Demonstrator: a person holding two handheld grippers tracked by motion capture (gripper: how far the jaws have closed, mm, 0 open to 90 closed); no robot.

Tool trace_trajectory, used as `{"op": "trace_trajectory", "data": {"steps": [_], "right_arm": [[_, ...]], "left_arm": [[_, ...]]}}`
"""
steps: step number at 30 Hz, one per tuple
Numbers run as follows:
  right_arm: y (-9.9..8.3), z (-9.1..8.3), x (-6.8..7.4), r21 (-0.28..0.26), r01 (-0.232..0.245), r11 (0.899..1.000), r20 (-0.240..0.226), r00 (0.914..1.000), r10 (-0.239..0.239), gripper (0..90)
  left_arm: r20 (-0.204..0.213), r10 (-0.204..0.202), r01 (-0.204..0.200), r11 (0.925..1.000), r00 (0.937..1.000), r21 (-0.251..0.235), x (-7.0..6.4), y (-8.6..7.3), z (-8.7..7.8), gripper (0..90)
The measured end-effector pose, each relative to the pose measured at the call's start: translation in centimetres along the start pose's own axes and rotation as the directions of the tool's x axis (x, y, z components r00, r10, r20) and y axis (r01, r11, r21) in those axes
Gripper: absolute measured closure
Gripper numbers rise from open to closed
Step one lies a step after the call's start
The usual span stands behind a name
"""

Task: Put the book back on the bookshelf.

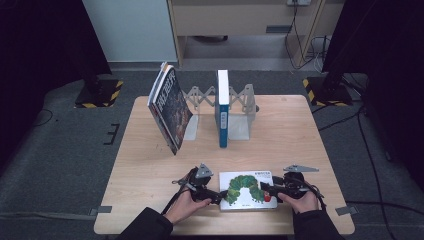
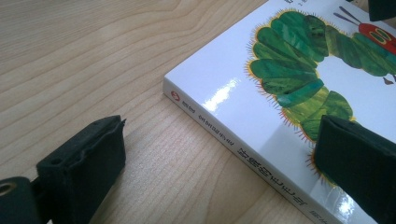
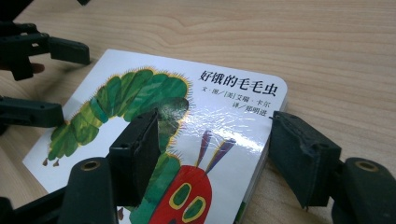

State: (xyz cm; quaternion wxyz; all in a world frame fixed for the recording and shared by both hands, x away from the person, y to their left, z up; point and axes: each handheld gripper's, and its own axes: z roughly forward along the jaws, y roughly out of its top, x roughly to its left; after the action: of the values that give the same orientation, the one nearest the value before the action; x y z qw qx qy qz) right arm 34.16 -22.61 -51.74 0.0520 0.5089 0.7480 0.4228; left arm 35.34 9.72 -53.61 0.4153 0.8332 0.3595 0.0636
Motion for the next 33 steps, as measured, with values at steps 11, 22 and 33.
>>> {"op": "trace_trajectory", "data": {"steps": [11,22,33], "right_arm": [[0.6,-0.4,0.2,-0.076,-0.019,0.997,-0.037,0.9992,0.017,34.3],[1.6,0.2,0.1,-0.16,-0.056,0.986,-0.086,0.9954,0.043,36.2],[0.9,1.0,-0.1,-0.017,0.018,1.0,0.003,0.9998,-0.018,33.5]], "left_arm": [[0.013,-0.014,0.015,0.9999,0.9998,-0.005,0.1,0.0,0.0,0.9],[0.024,-0.021,0.021,0.9996,0.9995,-0.016,0.2,0.0,0.0,3.2],[0.019,-0.042,0.042,0.9991,0.9989,0.012,-0.3,0.2,-0.6,21.0]]}}
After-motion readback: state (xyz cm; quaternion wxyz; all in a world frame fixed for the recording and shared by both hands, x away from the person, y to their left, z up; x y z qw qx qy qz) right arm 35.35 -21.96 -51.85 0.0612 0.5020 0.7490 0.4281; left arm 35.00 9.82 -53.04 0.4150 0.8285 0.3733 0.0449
